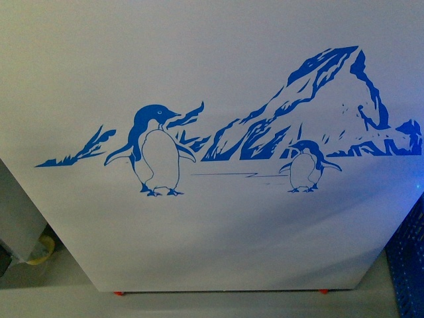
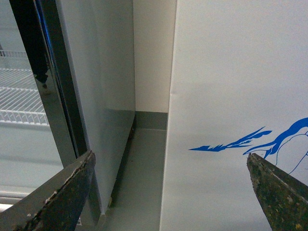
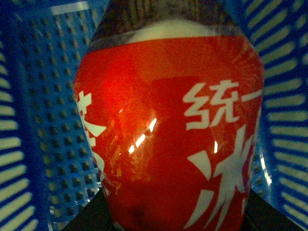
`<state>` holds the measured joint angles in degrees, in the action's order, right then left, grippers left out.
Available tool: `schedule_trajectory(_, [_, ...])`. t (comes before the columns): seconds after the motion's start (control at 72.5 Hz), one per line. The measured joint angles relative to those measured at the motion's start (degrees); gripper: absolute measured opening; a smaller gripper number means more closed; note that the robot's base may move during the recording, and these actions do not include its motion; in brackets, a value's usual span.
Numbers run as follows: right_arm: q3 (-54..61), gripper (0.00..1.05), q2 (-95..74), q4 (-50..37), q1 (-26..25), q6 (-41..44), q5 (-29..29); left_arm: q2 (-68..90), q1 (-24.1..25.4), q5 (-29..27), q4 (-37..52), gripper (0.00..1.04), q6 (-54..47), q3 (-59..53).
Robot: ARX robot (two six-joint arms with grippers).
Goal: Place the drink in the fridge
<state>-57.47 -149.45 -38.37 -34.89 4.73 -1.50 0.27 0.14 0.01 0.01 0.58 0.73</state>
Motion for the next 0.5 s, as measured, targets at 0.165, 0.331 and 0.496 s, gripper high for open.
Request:
schedule_trajectory(0.165, [10.7, 0.39, 19.1, -1.4, -1.2, 0.9, 3.2, 0.0, 0.0, 0.0, 0.0, 0.97, 0.0, 0.0])
schedule_trajectory(0.331, [22.5, 0.39, 45.0, 2.7, -2.2, 3.4, 6.8, 0.0, 0.0, 0.0, 0.0, 0.97, 0.0, 0.0])
schedule_trajectory(0.496, [29.7, 0.38, 72.9, 10.2, -2.2, 3.5, 11.5, 0.0, 0.0, 0.0, 0.0, 0.97, 0.0, 0.0])
